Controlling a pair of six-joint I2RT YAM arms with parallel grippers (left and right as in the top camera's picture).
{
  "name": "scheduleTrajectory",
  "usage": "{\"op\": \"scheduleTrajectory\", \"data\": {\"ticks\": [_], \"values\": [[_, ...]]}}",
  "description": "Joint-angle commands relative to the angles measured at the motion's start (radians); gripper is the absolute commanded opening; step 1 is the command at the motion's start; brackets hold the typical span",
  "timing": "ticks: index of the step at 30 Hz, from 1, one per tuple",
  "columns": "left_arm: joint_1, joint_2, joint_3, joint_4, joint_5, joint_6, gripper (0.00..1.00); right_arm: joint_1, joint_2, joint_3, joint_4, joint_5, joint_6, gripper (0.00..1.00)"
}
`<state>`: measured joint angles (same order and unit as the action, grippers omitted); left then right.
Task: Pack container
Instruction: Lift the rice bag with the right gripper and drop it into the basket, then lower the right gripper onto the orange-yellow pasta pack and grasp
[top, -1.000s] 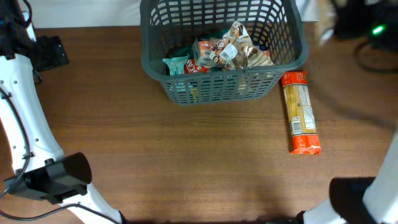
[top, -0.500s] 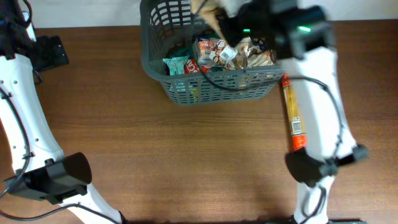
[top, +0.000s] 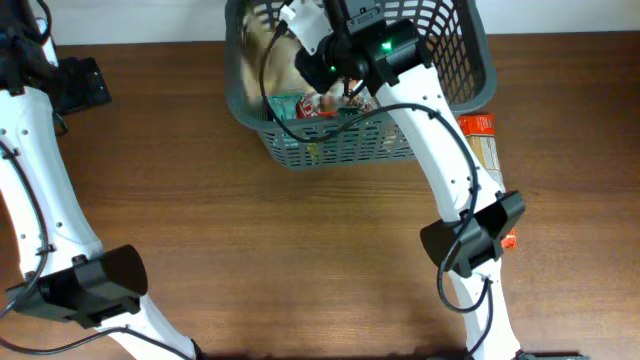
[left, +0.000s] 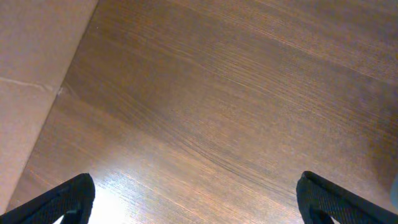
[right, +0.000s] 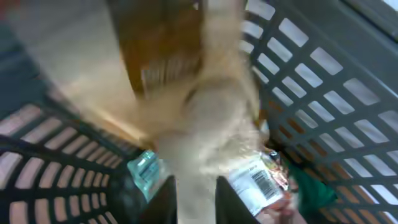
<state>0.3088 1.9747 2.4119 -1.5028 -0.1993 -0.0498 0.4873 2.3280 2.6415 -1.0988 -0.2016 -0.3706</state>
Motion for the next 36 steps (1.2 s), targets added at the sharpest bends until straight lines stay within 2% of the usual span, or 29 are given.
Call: {"op": "scheduleTrajectory", "data": {"ticks": [1, 7, 11, 14, 23, 28, 32, 36], "values": [[0.002, 0.008, -0.005, 0.002, -0.007, -0.01, 0.99, 0.004, 0.013, 0.016, 0.003, -0.015, 0.021, 0.25], [0.002, 0.008, -0.005, 0.002, -0.007, -0.01, 1.0, 0.002, -0.018, 0.028, -0.006, 0.035, 0.047, 0.25], [0.002, 0.008, -0.005, 0.002, -0.007, -0.01, 0.99, -0.014, -0.106, 0.074, -0.033, 0.169, 0.089, 0.31], [0.002, 0.008, -0.005, 0.002, -0.007, -0.01, 0.99, -0.048, -0.19, 0.103, -0.089, 0.238, 0.119, 0.38], [0.002, 0.008, -0.005, 0.002, -0.007, -0.01, 0.99, -0.195, -0.406, 0.084, -0.317, 0.296, 0.14, 0.37], [0.002, 0.008, -0.005, 0.002, -0.007, -0.01, 0.99, -0.317, -0.608, -0.125, -0.264, 0.3, 0.155, 0.37], [0.002, 0.008, -0.005, 0.002, -0.007, -0.01, 0.99, -0.429, -0.799, -0.385, -0.193, 0.301, 0.214, 0.38], [0.002, 0.008, -0.005, 0.002, -0.007, -0.01, 0.99, -0.47, -0.986, -0.664, -0.118, 0.332, 0.222, 0.45]]}}
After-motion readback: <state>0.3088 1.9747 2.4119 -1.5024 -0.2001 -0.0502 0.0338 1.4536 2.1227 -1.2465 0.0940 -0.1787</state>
